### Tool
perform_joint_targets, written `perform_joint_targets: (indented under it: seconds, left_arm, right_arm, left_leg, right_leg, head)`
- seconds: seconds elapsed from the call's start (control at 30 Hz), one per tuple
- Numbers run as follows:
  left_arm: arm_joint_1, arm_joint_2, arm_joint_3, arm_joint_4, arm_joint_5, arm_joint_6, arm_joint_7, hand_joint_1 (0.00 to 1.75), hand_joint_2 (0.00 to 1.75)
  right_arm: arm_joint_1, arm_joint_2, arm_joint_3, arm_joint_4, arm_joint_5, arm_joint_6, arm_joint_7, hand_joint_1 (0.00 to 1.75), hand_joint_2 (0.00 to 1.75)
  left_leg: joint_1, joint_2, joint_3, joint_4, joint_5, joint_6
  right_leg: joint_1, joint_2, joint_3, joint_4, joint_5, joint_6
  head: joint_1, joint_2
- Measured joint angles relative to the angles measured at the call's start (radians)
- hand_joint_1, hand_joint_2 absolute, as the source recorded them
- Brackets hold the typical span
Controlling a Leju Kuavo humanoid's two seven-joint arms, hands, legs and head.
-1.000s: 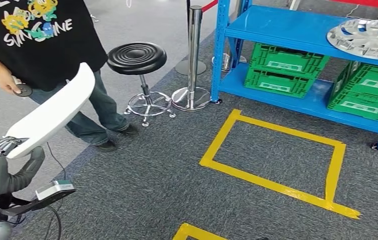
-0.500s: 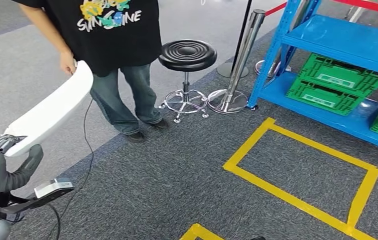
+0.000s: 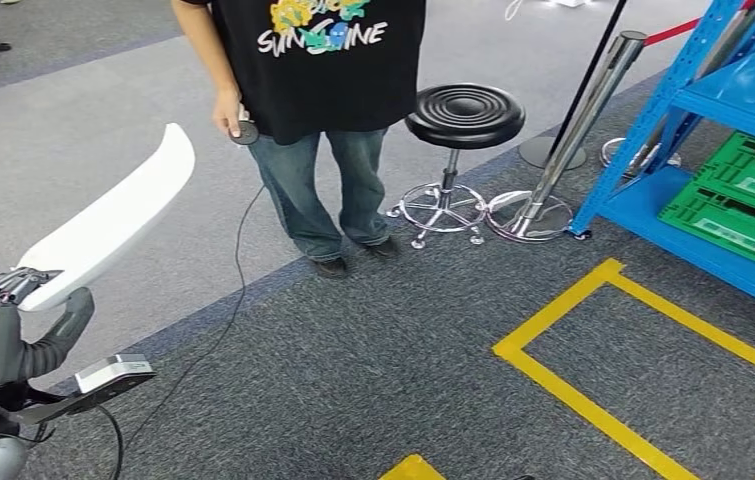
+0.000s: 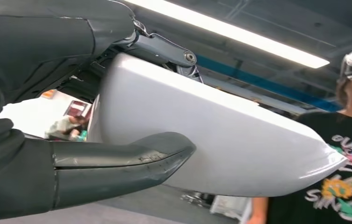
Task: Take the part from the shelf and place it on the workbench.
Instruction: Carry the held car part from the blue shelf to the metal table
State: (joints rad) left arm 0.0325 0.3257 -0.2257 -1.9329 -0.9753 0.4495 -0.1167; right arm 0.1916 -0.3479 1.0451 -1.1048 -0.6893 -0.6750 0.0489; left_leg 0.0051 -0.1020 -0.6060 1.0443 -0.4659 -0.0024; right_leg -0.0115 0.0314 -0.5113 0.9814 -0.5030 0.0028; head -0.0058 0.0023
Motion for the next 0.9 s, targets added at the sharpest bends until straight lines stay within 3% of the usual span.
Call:
perform_joint_targets:
  seconds: [0.07,0.13,0.17,0.2,0.23,0.3,0.37,0.43,0.47,0.5,0.53,0.6,0.63,0.67,0.7,0.73,0.8,0.83,0.9]
  left_arm:
    - [-0.007,0.001,0.0,0.0,0.001,-0.003,0.001,1.75,1.75]
    - [-0.01,0.0,-0.001,0.001,0.001,-0.006,0.004,1.75,1.75]
    - [-0.011,0.0,-0.001,0.001,0.001,-0.006,0.005,1.75,1.75]
    - [-0.011,0.0,-0.001,0.001,0.001,-0.006,0.006,1.75,1.75]
    - [-0.013,-0.001,-0.001,0.001,0.002,-0.007,0.007,1.75,1.75]
    - [-0.02,-0.001,-0.002,0.001,0.002,-0.011,0.007,1.75,1.75]
    - [-0.029,-0.001,-0.003,0.001,0.002,-0.017,0.008,1.75,1.75]
    - [-0.034,-0.002,-0.004,0.002,0.0,-0.02,0.011,1.75,1.75]
    - [-0.036,-0.002,-0.005,0.002,-0.001,-0.021,0.013,1.75,1.75]
    - [-0.04,-0.002,-0.005,0.002,-0.002,-0.024,0.016,1.75,1.75]
    - [-0.045,-0.002,-0.006,0.002,-0.003,-0.028,0.019,1.75,1.75]
    - [-0.054,-0.003,-0.008,0.002,-0.005,-0.035,0.025,1.75,1.75]
    - [-0.055,-0.004,-0.01,0.003,-0.005,-0.037,0.027,1.75,1.75]
    - [-0.056,-0.004,-0.011,0.004,-0.006,-0.037,0.027,1.75,1.75]
    - [-0.056,-0.004,-0.012,0.005,-0.006,-0.036,0.027,1.75,1.75]
    - [-0.056,-0.005,-0.013,0.006,-0.006,-0.036,0.027,1.75,1.75]
    - [-0.059,-0.005,-0.015,0.006,-0.006,-0.036,0.027,1.75,1.75]
    - [-0.061,-0.006,-0.016,0.006,-0.006,-0.036,0.027,1.75,1.75]
    - [-0.066,-0.007,-0.017,0.006,-0.006,-0.037,0.027,1.75,1.75]
  right_arm:
    - [0.001,0.0,0.0,0.0,0.001,0.0,0.0,0.0,0.0]
    - [0.002,0.0,0.0,0.0,0.0,0.0,0.0,0.0,0.0]
    - [0.002,0.0,0.0,0.0,0.0,0.0,0.0,0.0,0.0]
    - [0.002,0.0,-0.001,0.0,-0.001,0.0,-0.001,0.0,0.0]
    - [0.002,0.0,-0.001,0.0,-0.001,0.0,-0.001,0.0,0.0]
    - [0.001,0.0,-0.003,0.0,-0.002,-0.001,-0.003,0.0,0.0]
    - [0.002,0.0,-0.007,-0.001,-0.003,-0.003,-0.004,0.0,0.0]
    - [0.002,0.0,-0.014,-0.006,-0.005,-0.005,-0.003,0.0,0.0]
    - [0.002,0.0,-0.018,-0.01,-0.006,-0.006,-0.003,0.0,0.0]
    - [0.003,0.0,-0.02,-0.013,-0.007,-0.007,-0.003,0.0,0.0]
    - [0.004,0.0,-0.022,-0.016,-0.007,-0.008,-0.003,0.0,0.0]
    - [0.009,-0.001,-0.025,-0.018,-0.008,-0.012,-0.002,0.0,0.0]
    - [0.013,-0.002,-0.026,-0.019,-0.008,-0.014,-0.002,0.0,0.0]
    - [0.016,-0.002,-0.027,-0.019,-0.008,-0.016,-0.001,0.0,0.0]
    - [0.019,-0.002,-0.027,-0.02,-0.008,-0.017,-0.001,0.0,0.0]
    - [0.022,-0.002,-0.028,-0.021,-0.007,-0.018,-0.001,0.0,0.0]
    - [0.025,-0.002,-0.032,-0.023,-0.002,-0.02,-0.001,0.0,0.0]
    - [0.025,-0.002,-0.035,-0.025,0.0,-0.021,-0.001,0.0,0.0]
    - [0.026,-0.002,-0.041,-0.028,0.004,-0.023,0.001,0.0,0.0]
  left_leg:
    - [0.001,0.067,-0.052,0.112,-0.062,-0.01]
    - [0.007,0.089,-0.11,0.231,-0.109,-0.02]
    - [0.01,0.092,-0.118,0.248,-0.106,-0.023]
    - [0.012,0.096,-0.107,0.225,-0.083,-0.026]
    - [0.014,0.105,-0.077,0.168,-0.049,-0.027]
    - [0.012,0.151,-0.006,0.031,0.003,-0.021]
    - [0.006,0.176,0.023,-0.028,0.011,-0.005]
    - [0.002,0.153,0.022,-0.03,0.009,0.012]
    - [0.002,0.141,0.022,-0.033,0.011,0.019]
    - [0.003,0.13,0.023,-0.036,0.013,0.026]
    - [0.005,0.119,0.024,-0.039,0.016,0.032]
    - [0.004,0.095,0.022,-0.04,0.018,0.039]
    - [0.003,0.081,0.022,-0.039,0.017,0.04]
    - [0.002,0.066,0.023,-0.039,0.017,0.041]
    - [0.001,0.051,0.024,-0.039,0.016,0.041]
    - [0.0,0.036,0.026,-0.038,0.015,0.041]
    - [-0.001,0.007,0.027,-0.036,0.013,0.037]
    - [-0.001,-0.007,0.026,-0.033,0.011,0.032]
    - [0.002,-0.033,0.018,-0.031,0.011,0.02]
  right_leg:
    - [0.0,-0.03,0.004,-0.004,0.001,-0.006]
    - [0.001,-0.06,0.005,-0.004,-0.002,-0.007]
    - [0.001,-0.074,0.007,-0.004,-0.005,-0.006]
    - [0.001,-0.088,0.009,-0.003,-0.007,-0.004]
    - [0.001,-0.102,0.014,-0.003,-0.011,-0.001]
    - [0.004,-0.125,0.021,-0.003,-0.021,0.009]
    - [0.008,-0.146,0.025,-0.006,-0.03,0.021]
    - [0.007,-0.164,0.037,-0.011,-0.036,0.034]
    - [0.004,-0.156,0.04,-0.008,-0.042,0.04]
    - [0.002,-0.132,0.035,0.01,-0.056,0.045]
    - [0.0,-0.1,0.017,0.05,-0.08,0.048]
    - [-0.001,-0.045,-0.057,0.189,-0.142,0.048]
    - [0.0,-0.036,-0.098,0.257,-0.161,0.047]
    - [0.001,-0.033,-0.127,0.297,-0.161,0.045]
    - [0.001,-0.031,-0.14,0.297,-0.14,0.043]
    - [0.001,-0.026,-0.132,0.256,-0.101,0.04]
    - [-0.001,0.014,-0.088,0.118,-0.017,0.033]
    - [-0.003,0.036,-0.064,0.063,0.004,0.03]
    - [-0.002,0.055,-0.043,0.02,0.007,0.025]
  head:
    - [-0.004,0.0]
    - [-0.005,0.0]
    - [-0.005,0.0]
    - [-0.005,0.0]
    - [-0.005,0.0]
    - [-0.005,0.0]
    - [-0.004,0.0]
    - [-0.003,0.0]
    - [-0.003,0.0]
    - [-0.001,0.0]
    - [0.002,0.0]
    - [0.009,0.0]
    - [0.01,0.0]
    - [0.01,0.0]
    - [0.01,0.0]
    - [0.01,0.0]
    - [0.01,0.0]
    - [0.01,0.0]
    - [0.009,0.0]
